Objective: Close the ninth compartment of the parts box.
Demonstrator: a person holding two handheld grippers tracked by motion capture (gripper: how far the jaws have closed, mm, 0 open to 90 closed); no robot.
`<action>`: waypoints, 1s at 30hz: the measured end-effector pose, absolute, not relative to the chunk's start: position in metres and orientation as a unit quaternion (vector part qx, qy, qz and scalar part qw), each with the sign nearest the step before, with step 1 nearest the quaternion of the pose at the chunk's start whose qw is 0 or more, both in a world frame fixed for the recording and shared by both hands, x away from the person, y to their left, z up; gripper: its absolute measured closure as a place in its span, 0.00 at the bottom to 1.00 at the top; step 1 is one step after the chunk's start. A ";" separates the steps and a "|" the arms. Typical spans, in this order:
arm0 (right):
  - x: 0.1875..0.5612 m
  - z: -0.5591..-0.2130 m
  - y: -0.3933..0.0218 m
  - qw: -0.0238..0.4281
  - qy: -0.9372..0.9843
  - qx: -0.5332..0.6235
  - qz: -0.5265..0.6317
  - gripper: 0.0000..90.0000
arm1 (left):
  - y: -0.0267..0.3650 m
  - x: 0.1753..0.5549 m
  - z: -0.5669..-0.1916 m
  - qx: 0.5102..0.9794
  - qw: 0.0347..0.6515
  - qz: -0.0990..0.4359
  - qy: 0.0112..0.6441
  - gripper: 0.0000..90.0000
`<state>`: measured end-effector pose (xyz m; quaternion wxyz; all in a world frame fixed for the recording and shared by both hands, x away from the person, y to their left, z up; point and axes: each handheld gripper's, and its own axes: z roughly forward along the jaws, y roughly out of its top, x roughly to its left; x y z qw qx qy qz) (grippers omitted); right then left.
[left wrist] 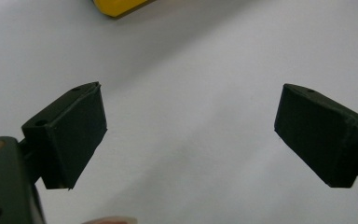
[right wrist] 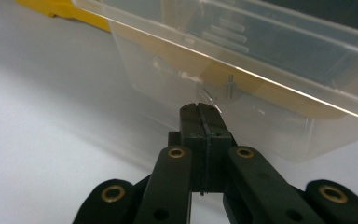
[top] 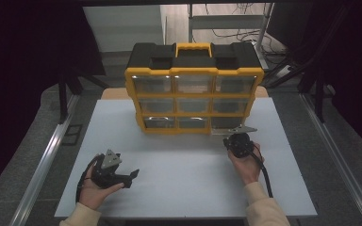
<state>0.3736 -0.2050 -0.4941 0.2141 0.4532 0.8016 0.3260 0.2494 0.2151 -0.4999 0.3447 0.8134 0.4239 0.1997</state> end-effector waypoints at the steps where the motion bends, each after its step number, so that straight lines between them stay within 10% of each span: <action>1: 0.375 -0.494 -0.204 0.214 0.800 0.455 0.327 1.00 | 0.215 0.250 -0.500 0.813 0.344 0.200 0.424 0.10; 30: 0.404 -0.495 -0.205 0.219 0.787 0.466 0.340 1.00 | 0.207 0.253 -0.498 0.817 0.339 0.201 0.421 0.10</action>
